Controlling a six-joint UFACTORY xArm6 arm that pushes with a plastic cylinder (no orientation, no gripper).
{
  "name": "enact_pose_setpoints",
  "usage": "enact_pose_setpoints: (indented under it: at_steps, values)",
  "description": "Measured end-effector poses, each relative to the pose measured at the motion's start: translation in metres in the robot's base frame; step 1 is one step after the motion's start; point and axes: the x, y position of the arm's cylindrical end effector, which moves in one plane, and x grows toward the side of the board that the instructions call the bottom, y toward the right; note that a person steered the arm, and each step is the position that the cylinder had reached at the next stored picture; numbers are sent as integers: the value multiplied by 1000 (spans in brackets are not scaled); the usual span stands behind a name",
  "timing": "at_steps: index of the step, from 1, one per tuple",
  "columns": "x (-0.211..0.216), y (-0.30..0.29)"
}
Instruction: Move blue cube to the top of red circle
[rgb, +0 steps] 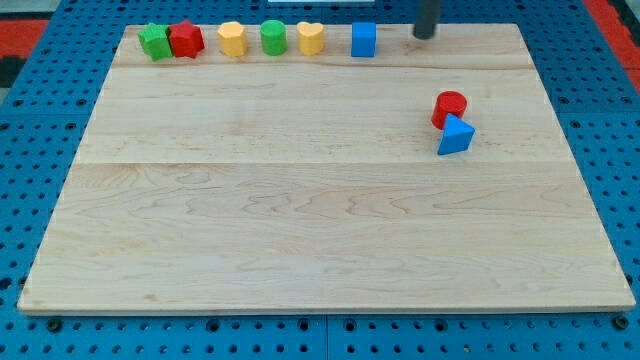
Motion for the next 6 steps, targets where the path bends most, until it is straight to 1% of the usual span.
enact_pose_setpoints:
  at_steps: [1, 3, 4, 5, 6]
  values:
    - [1, -21]
    - [2, -100]
    - [22, -121]
    - [50, -81]
    - [50, -29]
